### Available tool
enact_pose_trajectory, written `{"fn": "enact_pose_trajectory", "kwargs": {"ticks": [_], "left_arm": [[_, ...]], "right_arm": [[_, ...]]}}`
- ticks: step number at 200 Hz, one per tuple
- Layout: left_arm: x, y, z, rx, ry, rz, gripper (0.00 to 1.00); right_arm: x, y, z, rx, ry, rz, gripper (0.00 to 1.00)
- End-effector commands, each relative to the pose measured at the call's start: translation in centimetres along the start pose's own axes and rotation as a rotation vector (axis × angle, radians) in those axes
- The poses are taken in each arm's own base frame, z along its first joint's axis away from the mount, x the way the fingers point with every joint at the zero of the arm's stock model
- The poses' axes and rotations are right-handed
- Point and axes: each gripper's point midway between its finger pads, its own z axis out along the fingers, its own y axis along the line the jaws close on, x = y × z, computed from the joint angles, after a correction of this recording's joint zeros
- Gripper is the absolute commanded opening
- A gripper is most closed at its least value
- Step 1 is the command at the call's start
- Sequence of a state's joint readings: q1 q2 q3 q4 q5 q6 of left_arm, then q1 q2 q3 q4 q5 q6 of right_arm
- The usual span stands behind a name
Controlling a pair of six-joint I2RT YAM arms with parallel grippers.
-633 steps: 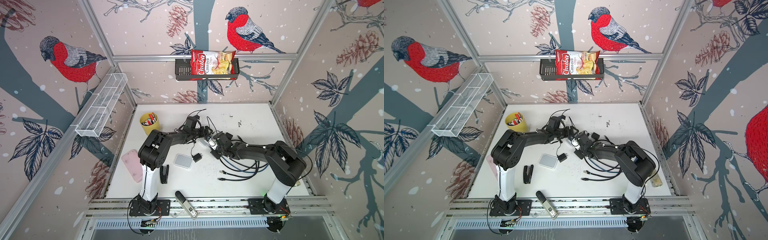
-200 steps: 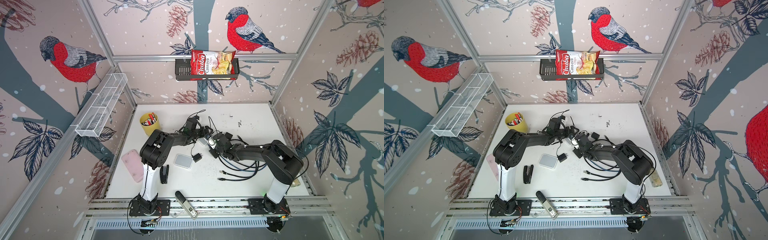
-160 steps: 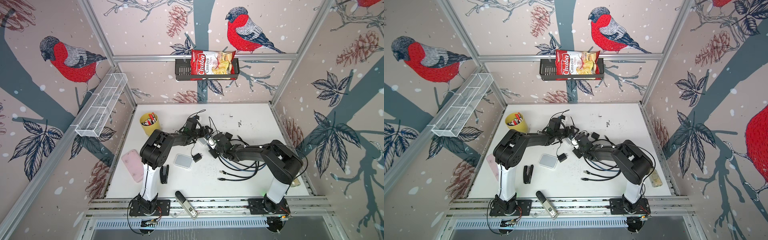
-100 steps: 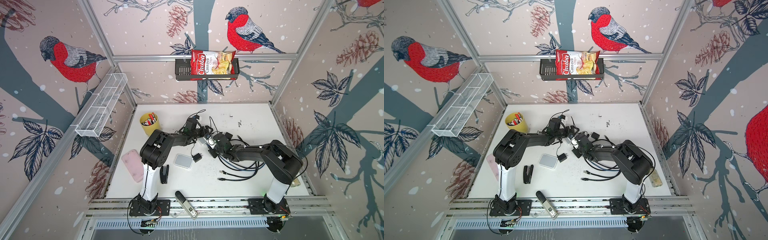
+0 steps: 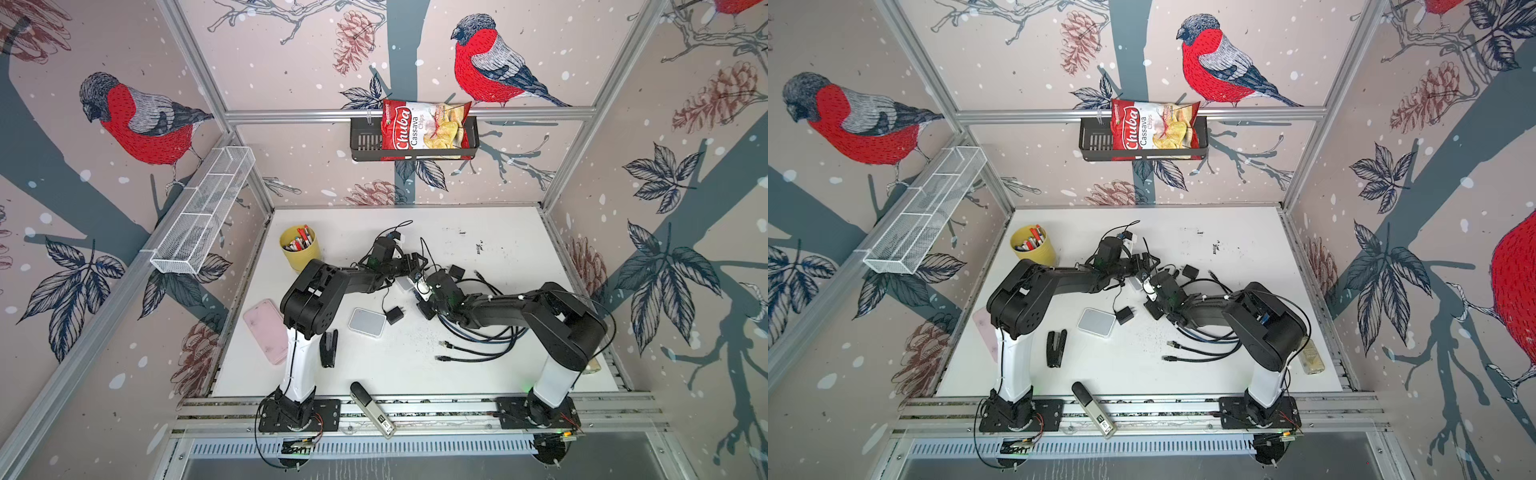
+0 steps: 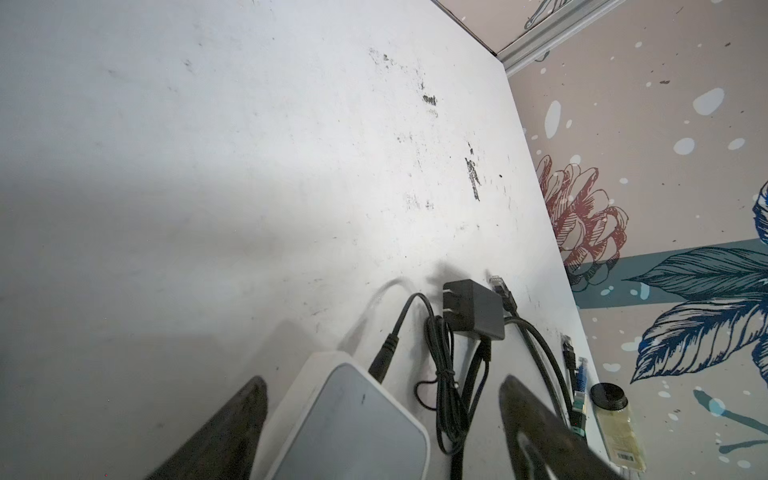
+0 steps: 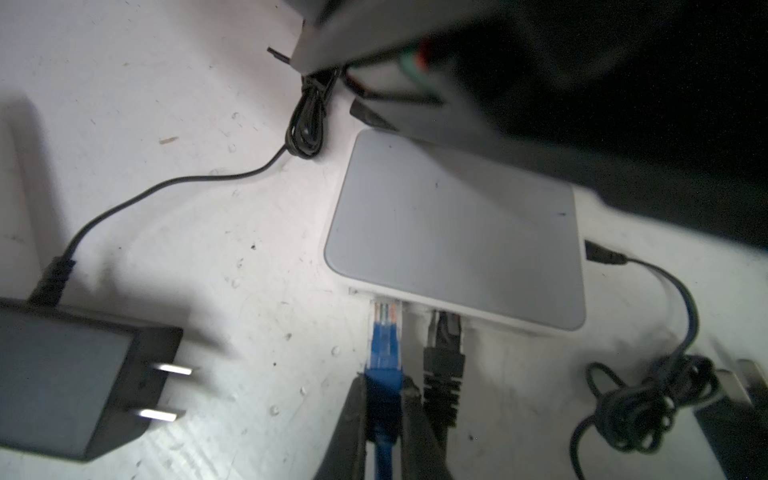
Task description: Insert the plug into the switch port
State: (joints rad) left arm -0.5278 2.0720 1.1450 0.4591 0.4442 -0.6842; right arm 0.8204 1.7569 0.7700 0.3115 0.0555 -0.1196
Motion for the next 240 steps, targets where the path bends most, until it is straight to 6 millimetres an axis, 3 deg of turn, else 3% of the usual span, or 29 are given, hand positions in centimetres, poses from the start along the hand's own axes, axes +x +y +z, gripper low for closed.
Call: {"fn": "enact_pose_trajectory", "kwargs": {"ticks": [1, 68, 158, 240], "left_arm": [[2.7, -0.1, -0.1, 0.007, 0.099, -0.061, 0.86], [3.9, -1.0, -0.5, 0.005, 0.113, -0.05, 0.86], [3.2, -0.6, -0.3, 0.002, 0.109, -0.047, 0.86], [3.2, -0.8, -0.1, 0.015, 0.114, -0.04, 0.86]], "right_arm": [[-2.8, -0.6, -0.9, 0.041, -0.126, 0.044, 0.08], [-1.7, -1.2, -3.5, 0.073, -0.15, 0.087, 0.08], [1.5, 1.5, -4.1, -0.01, -0.059, 0.086, 0.08], [3.5, 2.1, -3.3, -0.014, 0.044, 0.09, 0.08]]}}
